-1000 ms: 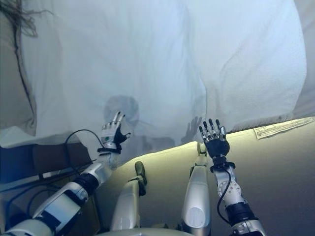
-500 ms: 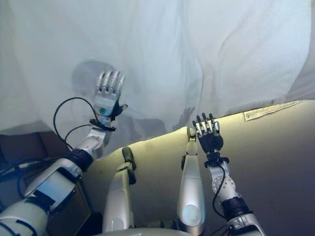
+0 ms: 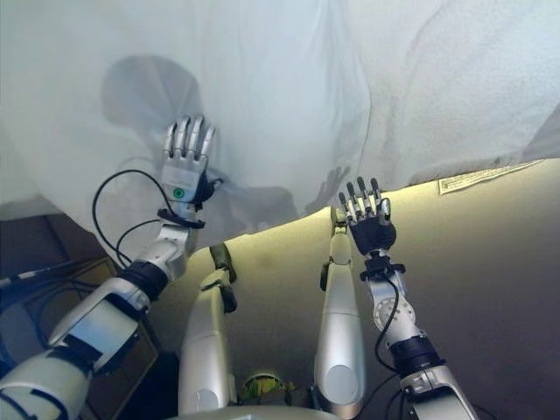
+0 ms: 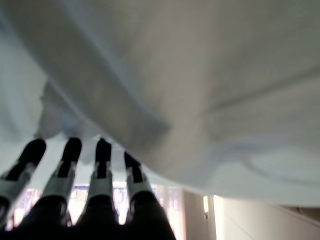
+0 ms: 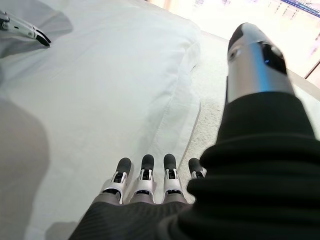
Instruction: Make the bed neatly
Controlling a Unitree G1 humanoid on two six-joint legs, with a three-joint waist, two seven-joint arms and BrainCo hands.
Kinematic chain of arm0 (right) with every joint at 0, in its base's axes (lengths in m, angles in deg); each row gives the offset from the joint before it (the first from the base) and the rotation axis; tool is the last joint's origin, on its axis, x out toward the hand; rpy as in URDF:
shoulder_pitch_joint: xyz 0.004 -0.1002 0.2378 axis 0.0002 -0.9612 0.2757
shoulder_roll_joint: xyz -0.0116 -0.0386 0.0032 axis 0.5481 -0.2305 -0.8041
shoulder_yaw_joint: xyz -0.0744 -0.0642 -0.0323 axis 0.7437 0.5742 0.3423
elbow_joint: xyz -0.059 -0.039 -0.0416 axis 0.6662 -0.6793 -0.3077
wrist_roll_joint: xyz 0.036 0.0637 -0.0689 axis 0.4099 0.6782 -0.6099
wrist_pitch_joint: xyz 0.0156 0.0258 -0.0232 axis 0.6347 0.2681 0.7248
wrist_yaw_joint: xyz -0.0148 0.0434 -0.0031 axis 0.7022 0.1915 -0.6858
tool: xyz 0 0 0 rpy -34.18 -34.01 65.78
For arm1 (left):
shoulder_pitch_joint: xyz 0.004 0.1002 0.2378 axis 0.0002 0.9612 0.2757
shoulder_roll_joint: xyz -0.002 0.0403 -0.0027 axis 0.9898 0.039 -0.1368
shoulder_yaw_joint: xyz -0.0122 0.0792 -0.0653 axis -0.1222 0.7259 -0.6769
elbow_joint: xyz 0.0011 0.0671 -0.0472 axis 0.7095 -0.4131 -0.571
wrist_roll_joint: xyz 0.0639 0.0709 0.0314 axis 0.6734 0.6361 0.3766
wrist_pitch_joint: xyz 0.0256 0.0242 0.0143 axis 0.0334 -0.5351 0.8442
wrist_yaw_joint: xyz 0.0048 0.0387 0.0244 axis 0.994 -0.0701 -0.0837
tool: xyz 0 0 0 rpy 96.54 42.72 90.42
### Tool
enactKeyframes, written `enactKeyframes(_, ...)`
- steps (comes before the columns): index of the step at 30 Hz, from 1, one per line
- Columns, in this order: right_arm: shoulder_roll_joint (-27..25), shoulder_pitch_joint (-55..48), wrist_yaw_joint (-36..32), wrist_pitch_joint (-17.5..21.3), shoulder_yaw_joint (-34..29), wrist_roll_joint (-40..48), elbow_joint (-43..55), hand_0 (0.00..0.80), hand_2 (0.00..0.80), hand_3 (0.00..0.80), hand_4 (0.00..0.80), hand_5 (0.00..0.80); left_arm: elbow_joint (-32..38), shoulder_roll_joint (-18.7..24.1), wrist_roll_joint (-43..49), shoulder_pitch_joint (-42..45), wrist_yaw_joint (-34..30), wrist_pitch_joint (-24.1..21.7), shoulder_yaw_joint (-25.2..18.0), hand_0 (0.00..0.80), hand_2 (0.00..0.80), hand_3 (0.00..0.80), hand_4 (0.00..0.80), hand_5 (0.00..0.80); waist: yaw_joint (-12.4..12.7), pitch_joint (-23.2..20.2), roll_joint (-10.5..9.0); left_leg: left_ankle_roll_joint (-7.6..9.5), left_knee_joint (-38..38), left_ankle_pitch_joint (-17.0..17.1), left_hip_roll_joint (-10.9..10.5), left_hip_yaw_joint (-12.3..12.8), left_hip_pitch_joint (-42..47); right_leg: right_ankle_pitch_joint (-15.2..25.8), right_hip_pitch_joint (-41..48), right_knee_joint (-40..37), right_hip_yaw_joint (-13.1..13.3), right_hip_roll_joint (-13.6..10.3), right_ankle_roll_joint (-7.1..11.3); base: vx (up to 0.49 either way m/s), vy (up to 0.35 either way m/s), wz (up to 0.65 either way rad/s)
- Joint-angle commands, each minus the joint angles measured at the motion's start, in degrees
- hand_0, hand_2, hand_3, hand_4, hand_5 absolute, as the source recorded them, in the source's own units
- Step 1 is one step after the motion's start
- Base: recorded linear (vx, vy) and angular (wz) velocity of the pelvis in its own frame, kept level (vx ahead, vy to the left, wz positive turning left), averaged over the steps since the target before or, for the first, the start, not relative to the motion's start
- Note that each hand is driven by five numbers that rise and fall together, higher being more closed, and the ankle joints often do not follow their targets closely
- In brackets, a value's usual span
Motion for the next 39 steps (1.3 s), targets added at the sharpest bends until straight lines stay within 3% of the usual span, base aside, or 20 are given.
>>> enactKeyframes(1, -2.08, -0.25, -0.85, 2.18, -0.49, 0.29, 7.22, 0.000, 0.000, 0.000, 0.000, 0.000, -1.64, 3.48, -3.06, -2.13, 0.03, 0.05, -3.54, 0.000, 0.000, 0.000, 0.000, 0.000, -0.01, 2.10, -0.23, 1.56, -6.42, 13.50, 1.15, -1.74, -4.92, -1.94, 0.18, 5.26, 0.22, -0.72, 1.63, -0.019, 0.019, -0.09)
enactKeyframes(7, -2.15, 0.24, -1.77, 1.79, -0.76, 0.35, 7.17, 0.000, 0.000, 0.000, 0.000, 0.000, -2.82, 4.30, -5.86, -3.82, -0.52, -0.18, -4.55, 0.000, 0.000, 0.000, 0.000, 0.000, -0.43, 2.80, -0.66, 1.59, -5.01, 13.50, 1.46, -1.65, -6.98, -1.76, -1.67, 5.89, 0.43, -0.42, 1.24, -0.004, 0.033, -0.07)
enactKeyframes(14, -2.96, 1.33, -2.19, -0.06, -2.03, -0.50, 7.53, 0.000, 0.000, 0.000, 0.000, 0.000, -4.79, 5.28, -10.71, -6.06, -4.65, -0.10, -6.13, 0.000, 0.000, 0.000, 0.000, 0.000, -1.28, 2.82, 0.20, 1.58, -4.36, 13.67, 1.59, -0.76, -9.03, -1.36, -4.15, 5.93, 0.87, -0.51, 0.88, 0.007, 0.062, -0.05)
enactKeyframes(15, -3.05, 1.43, -1.99, -0.33, -2.09, -0.61, 7.67, 0.000, 0.000, 0.000, 0.000, 0.000, -5.09, 5.21, -11.47, -6.11, -5.42, 0.20, -6.20, 0.420, 0.420, 0.420, 0.420, 0.420, -1.38, 2.82, 0.34, 1.56, -4.28, 13.69, 1.63, -0.60, -9.24, -1.39, -4.44, 6.00, 0.94, -0.52, 0.87, 0.011, 0.061, -0.07)
enactKeyframes(16, -3.17, 1.45, -1.81, -0.46, -2.05, -0.56, 7.84, 0.000, 0.000, 0.000, 0.000, 0.000, -5.19, 5.27, -11.93, -6.17, -5.98, 0.44, -6.20, 0.505, 0.505, 0.505, 0.505, 0.505, -1.43, 2.82, 0.39, 1.56, -4.24, 13.69, 1.67, -0.49, -9.36, -1.39, -4.59, 6.03, 0.95, -0.55, 0.86, 0.013, 0.054, -0.05)
enactKeyframes(17, -3.14, 1.45, -1.61, -0.80, -2.16, -0.75, 8.03, 0.000, 0.000, 0.000, 0.000, 0.000, -5.47, 5.15, -12.48, -6.09, -6.29, 0.74, -6.25, 0.668, 0.668, 0.668, 0.668, 0.668, -1.53, 2.82, 0.49, 1.62, -4.12, 13.69, 1.67, -0.36, -9.53, -1.42, -4.80, 6.07, 1.03, -0.53, 0.79, 0.015, 0.041, -0.04)
enactKeyframes(18, -3.13, 1.37, -1.47, -0.87, -2.11, -0.78, 8.21, 0.000, 0.000, 0.000, 0.000, 0.000, -5.63, 4.98, -12.91, -6.08, -6.56, 1.33, -6.22, 0.775, 0.775, 0.775, 0.775, 0.775, -1.59, 2.82, 0.54, 1.67, -3.98, 13.66, 1.65, -0.32, -9.70, -1.44, -4.99, 6.10, 1.12, -0.53, 0.73, 0.018, 0.039, -0.03)
enactKeyframes(19, -3.18, 1.35, -1.41, -0.87, -1.96, -0.67, 8.37, 0.000, 0.000, 0.000, 0.000, 0.000, -5.68, 4.83, -13.61, -6.07, -6.78, 2.08, -6.10, 0.800, 0.800, 0.800, 0.800, 0.800, -1.65, 2.82, 0.58, 1.71, -3.86, 13.67, 1.68, -0.27, -9.90, -1.40, -5.23, 6.16, 1.19, -0.50, 0.70, 0.017, 0.021, -0.04)
enactKeyframes(39, -3.83, 1.20, -1.83, -0.77, -1.45, -0.49, 9.37, 0.000, 0.000, 0.000, 0.000, 0.000, -4.49, 5.61, -14.55, -6.76, -6.93, 2.06, -7.07, 0.800, 0.800, 0.800, 0.800, 0.800, -1.24, 2.82, 1.06, 1.69, -6.86, 15.02, 1.93, 0.07, -9.68, -1.88, -5.11, 4.64, 0.59, -0.81, 0.75, 0.009, 0.001, -0.03)
